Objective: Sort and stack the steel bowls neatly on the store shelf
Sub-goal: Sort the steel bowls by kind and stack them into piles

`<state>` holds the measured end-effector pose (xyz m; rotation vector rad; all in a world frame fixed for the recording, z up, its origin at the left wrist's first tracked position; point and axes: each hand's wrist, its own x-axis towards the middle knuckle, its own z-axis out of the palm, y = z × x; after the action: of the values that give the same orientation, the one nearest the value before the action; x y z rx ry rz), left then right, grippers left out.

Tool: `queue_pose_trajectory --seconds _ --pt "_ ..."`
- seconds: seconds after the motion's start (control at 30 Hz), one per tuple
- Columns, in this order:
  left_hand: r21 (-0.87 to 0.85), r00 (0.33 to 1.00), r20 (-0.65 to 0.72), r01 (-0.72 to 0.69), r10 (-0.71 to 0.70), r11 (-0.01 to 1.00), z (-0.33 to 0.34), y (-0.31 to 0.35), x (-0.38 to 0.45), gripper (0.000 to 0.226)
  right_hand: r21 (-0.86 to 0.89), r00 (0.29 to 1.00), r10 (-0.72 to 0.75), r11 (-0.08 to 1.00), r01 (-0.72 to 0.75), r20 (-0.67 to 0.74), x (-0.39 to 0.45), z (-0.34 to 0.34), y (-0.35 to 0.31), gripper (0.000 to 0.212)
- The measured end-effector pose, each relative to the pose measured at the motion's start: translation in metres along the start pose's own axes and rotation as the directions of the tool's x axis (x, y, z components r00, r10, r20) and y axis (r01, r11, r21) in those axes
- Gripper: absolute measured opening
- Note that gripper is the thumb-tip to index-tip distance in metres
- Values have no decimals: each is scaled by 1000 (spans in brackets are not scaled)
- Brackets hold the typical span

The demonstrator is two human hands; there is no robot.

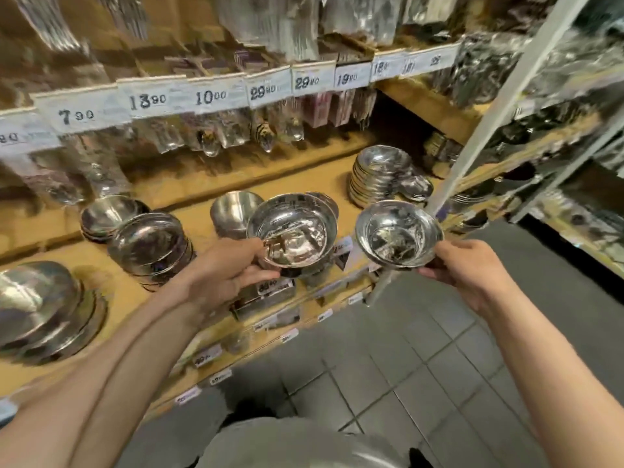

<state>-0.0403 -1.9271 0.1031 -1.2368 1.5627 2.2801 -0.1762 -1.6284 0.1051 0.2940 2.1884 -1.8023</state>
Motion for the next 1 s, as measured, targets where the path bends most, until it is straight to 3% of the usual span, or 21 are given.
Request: queue_pose_trajectory --seconds 0.17,0.3,0.4,0.5,0.63,0.77,1.0 --pt "-11 1000 -4 -11 11 1000 23 1 32 16 36 999 37 999 -38 35 34 3 1 14" --pt "-59 999 50 -4 7 998 39 5 69 6 48 999 43 998 -45 26 68 8 -5 16" --pt "-83 999 51 -1 5 997 54 10 105 19 53 999 32 998 -33 29 98 21 -16 17" --pt "-95 998 -13 -59 58 994 69 21 144 16 10 998 32 999 -32 48 133 43 -37 18" --pt "-116 987 -97 -137 126 984 85 26 185 37 -67 993 32 997 -24 113 172 76 -67 23" --pt "-174 969 -244 -73 29 982 95 24 210 38 -66 977 42 997 -29 210 192 98 -77 37" --pt "-139 934 -354 4 -53 990 107 20 220 33 -61 950 94 995 -79 297 218 105 -78 23"
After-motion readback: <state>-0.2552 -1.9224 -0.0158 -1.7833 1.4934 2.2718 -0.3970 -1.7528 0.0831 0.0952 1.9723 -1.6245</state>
